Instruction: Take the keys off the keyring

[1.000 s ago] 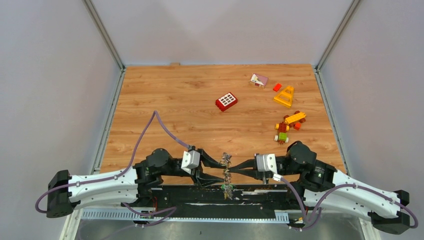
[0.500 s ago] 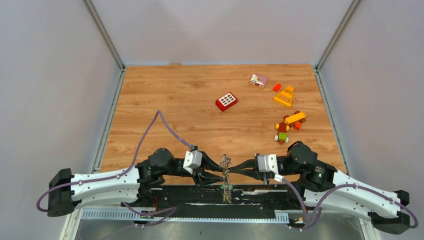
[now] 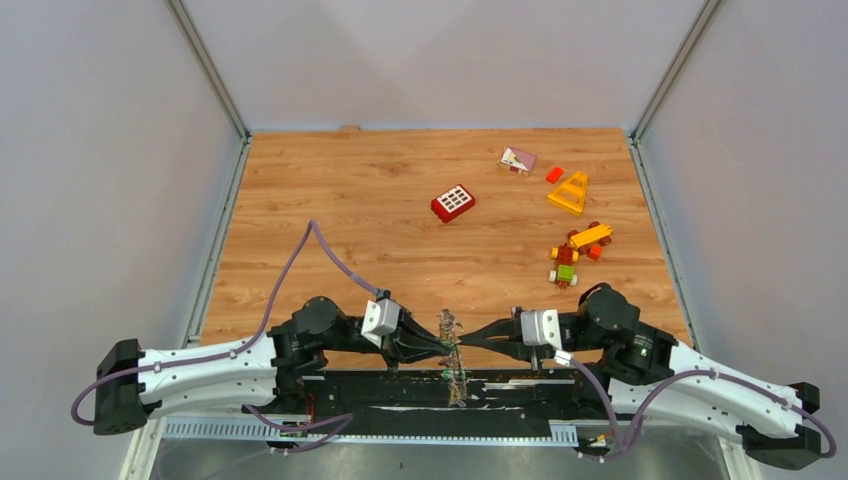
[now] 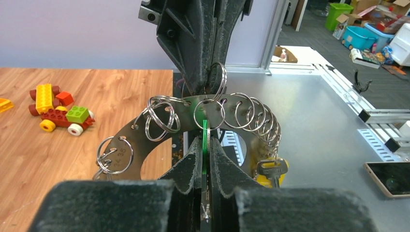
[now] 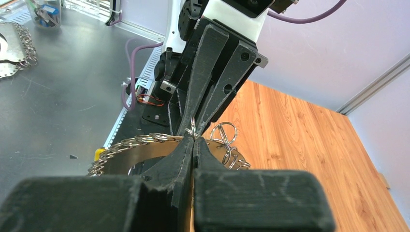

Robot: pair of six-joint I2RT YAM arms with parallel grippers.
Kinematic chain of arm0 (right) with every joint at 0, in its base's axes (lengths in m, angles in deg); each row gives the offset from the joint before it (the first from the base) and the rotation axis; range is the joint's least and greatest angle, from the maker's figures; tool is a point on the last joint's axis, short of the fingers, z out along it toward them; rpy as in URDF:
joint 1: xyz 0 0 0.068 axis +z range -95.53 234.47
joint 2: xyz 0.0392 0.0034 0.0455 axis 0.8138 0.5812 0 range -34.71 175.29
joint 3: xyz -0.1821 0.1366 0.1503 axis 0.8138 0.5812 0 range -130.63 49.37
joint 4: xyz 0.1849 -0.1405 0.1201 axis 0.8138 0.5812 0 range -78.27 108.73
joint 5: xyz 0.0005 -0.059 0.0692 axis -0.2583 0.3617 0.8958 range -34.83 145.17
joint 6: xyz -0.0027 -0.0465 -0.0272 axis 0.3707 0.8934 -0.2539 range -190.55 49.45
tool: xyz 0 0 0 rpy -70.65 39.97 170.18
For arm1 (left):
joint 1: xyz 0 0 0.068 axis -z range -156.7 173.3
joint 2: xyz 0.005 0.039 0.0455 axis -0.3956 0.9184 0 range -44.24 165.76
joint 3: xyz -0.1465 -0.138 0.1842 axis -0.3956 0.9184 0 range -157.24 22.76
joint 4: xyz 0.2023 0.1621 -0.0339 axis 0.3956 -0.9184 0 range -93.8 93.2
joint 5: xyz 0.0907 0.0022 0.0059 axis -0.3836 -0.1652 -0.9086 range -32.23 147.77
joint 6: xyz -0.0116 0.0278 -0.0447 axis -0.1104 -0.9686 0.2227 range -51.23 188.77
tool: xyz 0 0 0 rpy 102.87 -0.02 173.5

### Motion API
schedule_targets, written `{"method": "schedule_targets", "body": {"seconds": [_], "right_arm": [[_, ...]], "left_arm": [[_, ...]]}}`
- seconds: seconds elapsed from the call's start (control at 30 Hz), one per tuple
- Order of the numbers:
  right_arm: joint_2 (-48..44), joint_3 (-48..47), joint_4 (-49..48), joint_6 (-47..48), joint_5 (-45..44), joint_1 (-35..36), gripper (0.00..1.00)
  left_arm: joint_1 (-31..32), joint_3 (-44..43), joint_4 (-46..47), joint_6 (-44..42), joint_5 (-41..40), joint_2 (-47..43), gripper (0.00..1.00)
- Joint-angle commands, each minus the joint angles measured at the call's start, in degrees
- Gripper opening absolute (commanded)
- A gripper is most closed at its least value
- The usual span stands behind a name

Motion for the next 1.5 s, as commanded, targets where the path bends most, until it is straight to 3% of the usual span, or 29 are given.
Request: {"method": "schedule_targets", "body": {"seconds": [0.0,0.23,0.43,0.63,0.93,1.3,1.47], "right_arm": [[-1.13,-0.8,-5.33,0.98,0.1,0.06,0.0],[-1.49,-0.24,-5.08,2.0,-0.13,0.06,0.0],[-0.99,-0.36,-3.75,2.43,-1.23,0.05,0.0],[-0.52,0.13,-4.37,2.13,-3.13,0.03,0.0],[0.9,0.08,-4.33,1.73,-4.9,0.0,0.0],[1.25,2.0,-5.65,1.81,-8.46,0.03,0.0],[-0.93,6.04,-12.08,0.59,-12.01,0.05,0.0]], "left_arm": [[0.19,-1.13,0.36,-0.3,-0.53,-1.85,0.06],[0.15,-2.93,-6.64,-1.67,-3.91,-4.13,0.02],[0.15,-13.82,-34.42,-11.44,-7.72,-3.83,0.0],[0.15,-19.62,-45.7,-17.82,-9.97,-3.51,0.0],[0.15,-25.18,-53.99,-21.52,-12.48,-1.56,0.0],[0.16,-26.53,-52.52,-23.74,-18.31,-4.21,0.0],[0.16,-27.94,-52.69,-25.15,-21.77,-4.74,0.0]]}}
